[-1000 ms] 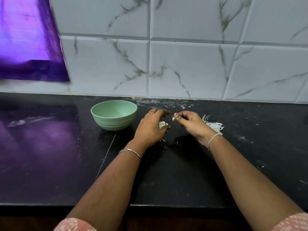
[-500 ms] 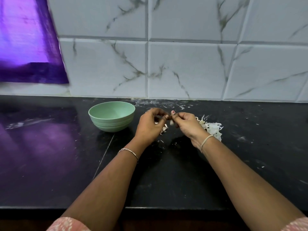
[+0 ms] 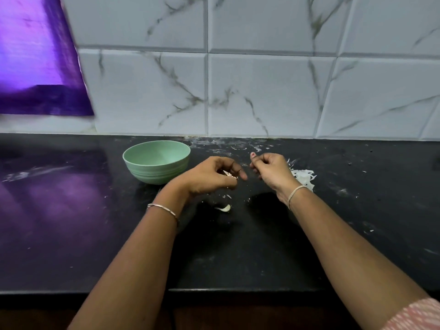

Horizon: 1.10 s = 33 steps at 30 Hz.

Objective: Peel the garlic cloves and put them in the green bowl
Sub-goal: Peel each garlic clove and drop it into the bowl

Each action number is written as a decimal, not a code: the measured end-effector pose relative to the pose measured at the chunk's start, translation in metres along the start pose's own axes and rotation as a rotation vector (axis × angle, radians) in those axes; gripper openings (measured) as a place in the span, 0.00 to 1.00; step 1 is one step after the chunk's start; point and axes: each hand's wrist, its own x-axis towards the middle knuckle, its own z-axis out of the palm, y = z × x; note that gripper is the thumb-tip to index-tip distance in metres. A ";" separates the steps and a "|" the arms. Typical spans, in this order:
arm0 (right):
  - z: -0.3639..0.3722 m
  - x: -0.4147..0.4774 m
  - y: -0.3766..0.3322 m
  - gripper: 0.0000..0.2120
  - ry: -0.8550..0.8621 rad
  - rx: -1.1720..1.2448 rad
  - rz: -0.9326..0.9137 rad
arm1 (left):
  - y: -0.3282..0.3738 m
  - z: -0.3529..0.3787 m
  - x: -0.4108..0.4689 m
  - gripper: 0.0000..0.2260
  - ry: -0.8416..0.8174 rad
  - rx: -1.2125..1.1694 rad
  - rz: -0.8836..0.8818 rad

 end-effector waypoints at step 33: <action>-0.011 -0.021 -0.019 0.05 -0.415 0.157 0.173 | -0.025 0.021 0.020 0.10 0.476 0.330 0.167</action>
